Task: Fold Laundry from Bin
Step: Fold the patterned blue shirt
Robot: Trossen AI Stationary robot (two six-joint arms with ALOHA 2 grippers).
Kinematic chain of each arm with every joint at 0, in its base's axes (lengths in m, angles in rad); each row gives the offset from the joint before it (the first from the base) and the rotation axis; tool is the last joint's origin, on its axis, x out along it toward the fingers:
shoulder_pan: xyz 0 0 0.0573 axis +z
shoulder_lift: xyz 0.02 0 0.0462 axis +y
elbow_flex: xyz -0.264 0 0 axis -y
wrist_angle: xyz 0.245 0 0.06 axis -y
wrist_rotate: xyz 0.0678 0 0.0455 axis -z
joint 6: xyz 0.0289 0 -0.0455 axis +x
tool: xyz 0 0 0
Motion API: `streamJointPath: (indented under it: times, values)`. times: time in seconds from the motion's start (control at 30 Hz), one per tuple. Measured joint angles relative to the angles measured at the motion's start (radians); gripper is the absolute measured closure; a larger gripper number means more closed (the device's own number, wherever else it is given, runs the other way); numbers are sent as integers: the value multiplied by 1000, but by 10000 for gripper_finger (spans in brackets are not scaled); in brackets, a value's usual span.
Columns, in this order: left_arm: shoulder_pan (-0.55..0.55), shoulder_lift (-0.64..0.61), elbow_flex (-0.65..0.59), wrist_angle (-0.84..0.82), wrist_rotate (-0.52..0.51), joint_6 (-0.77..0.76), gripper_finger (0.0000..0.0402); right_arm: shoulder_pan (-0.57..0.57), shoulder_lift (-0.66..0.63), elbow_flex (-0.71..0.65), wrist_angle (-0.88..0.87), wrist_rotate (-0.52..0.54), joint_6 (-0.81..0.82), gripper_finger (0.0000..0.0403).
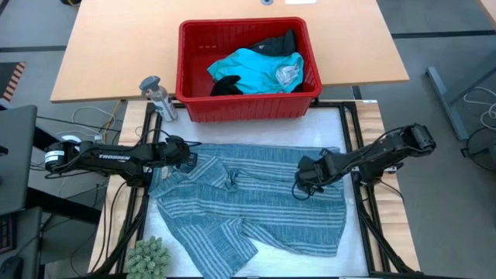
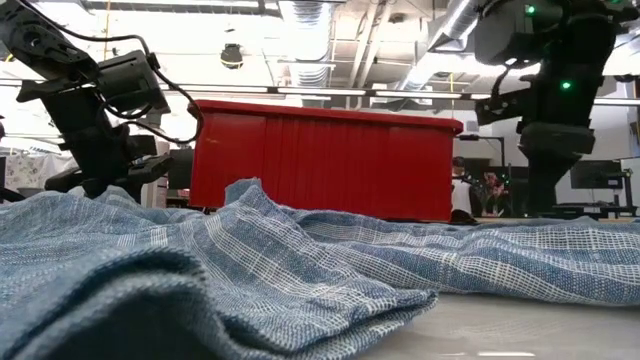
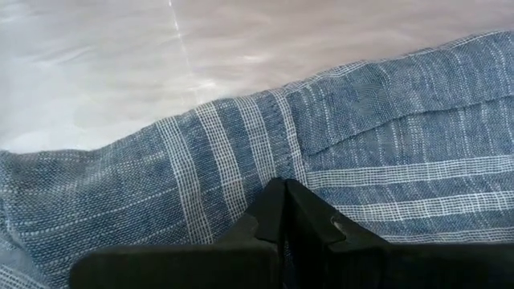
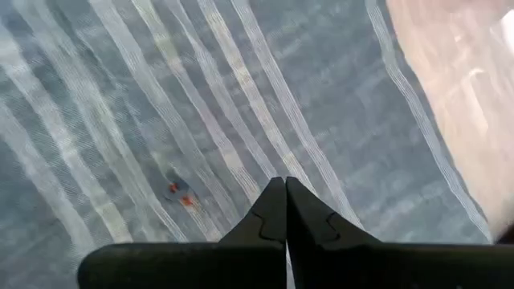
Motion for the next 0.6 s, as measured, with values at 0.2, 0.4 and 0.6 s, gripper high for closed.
streamJointPath:
  times: [0.2,0.4,0.6]
  values:
    - [0,0,0,99,110,161,396,0,0,0,80,37,-62,370]
    - [0,0,18,99,126,222,350,-3,0,0,147,46,-103,364]
    - [0,0,76,99,151,308,276,0,0,0,178,46,-103,363]
